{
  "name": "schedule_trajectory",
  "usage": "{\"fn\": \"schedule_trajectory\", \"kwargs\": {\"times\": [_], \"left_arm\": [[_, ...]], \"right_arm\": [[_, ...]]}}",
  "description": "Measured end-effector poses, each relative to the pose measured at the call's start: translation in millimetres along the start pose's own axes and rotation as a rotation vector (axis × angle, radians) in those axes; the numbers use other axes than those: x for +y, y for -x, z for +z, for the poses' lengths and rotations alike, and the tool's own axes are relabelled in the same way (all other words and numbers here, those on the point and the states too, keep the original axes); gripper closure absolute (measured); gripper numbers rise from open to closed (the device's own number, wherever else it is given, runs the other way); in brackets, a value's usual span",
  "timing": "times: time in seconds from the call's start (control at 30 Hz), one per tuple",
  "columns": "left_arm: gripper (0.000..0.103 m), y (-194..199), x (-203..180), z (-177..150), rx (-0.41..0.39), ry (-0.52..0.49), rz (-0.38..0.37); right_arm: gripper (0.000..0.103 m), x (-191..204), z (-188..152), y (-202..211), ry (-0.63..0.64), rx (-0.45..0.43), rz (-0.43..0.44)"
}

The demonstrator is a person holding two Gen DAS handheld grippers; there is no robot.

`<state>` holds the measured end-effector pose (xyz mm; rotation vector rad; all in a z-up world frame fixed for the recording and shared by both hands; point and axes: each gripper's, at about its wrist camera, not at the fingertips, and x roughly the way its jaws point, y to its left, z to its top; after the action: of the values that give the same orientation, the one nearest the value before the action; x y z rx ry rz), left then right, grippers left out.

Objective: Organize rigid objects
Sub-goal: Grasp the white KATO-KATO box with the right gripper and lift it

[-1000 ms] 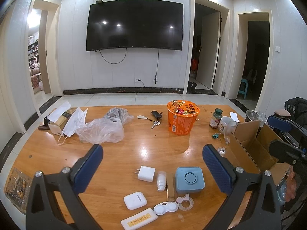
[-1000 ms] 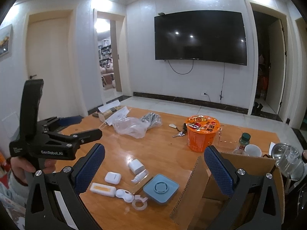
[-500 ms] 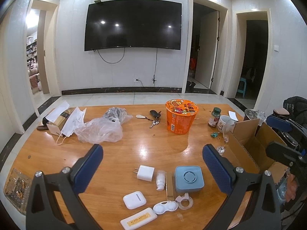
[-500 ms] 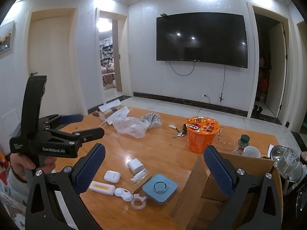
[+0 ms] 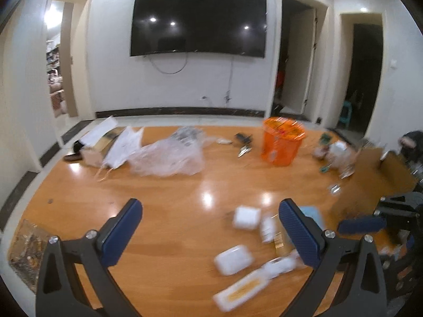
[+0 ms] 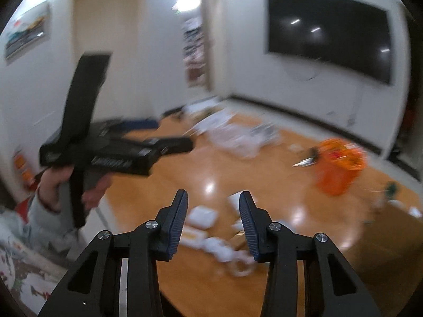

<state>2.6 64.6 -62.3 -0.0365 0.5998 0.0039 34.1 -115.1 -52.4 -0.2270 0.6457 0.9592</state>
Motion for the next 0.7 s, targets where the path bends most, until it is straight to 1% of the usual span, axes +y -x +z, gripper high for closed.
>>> {"fn": "schedule_trajectory", "kwargs": {"times": [0.03,0.1,0.17,0.2,0.23,0.27,0.33,0.43,0.53,0.63,0.7], "left_arm": [[0.001,-4.9,7.1,-7.3,0.016,-0.002,0.025],[0.001,-12.3,19.8,-18.9,0.029,0.003,0.052],[0.001,-17.7,33.1,-31.2,0.04,0.021,0.041],[0.001,-19.9,39.0,-36.4,0.046,0.03,0.027],[0.001,-21.7,43.3,-40.2,0.047,0.036,0.017],[0.001,-22.7,48.1,-44.4,0.042,0.042,0.015],[0.001,-20.8,53.5,-51.1,0.012,0.038,0.027],[0.001,-16.3,53.2,-54.2,-0.012,0.003,0.016],[0.001,-15.4,52.1,-52.1,-0.008,-0.006,0.009],[0.001,-20.8,56.1,-50.6,0.01,-0.001,-0.001],[0.001,-23.7,60.1,-50.0,0.022,0.004,-0.015]], "right_arm": [[0.067,1.8,-2.5,-14.2,0.014,0.037,0.026],[0.066,4.3,-11.2,-44.2,0.042,0.113,0.065],[0.063,4.2,-22.6,-74.8,0.065,0.186,0.109],[0.061,4.0,-26.9,-85.8,0.075,0.208,0.123],[0.056,4.9,-32.0,-99.2,0.092,0.231,0.127],[0.053,4.2,-34.4,-108.1,0.107,0.244,0.127],[0.053,2.3,-35.5,-127.7,0.122,0.27,0.149],[0.053,3.1,-35.0,-148.9,0.145,0.304,0.212],[0.053,4.9,-32.1,-159.0,0.193,0.355,0.24],[0.053,7.4,-36.4,-158.8,0.185,0.418,0.303],[0.053,9.2,-39.8,-151.9,0.168,0.438,0.348]]}}
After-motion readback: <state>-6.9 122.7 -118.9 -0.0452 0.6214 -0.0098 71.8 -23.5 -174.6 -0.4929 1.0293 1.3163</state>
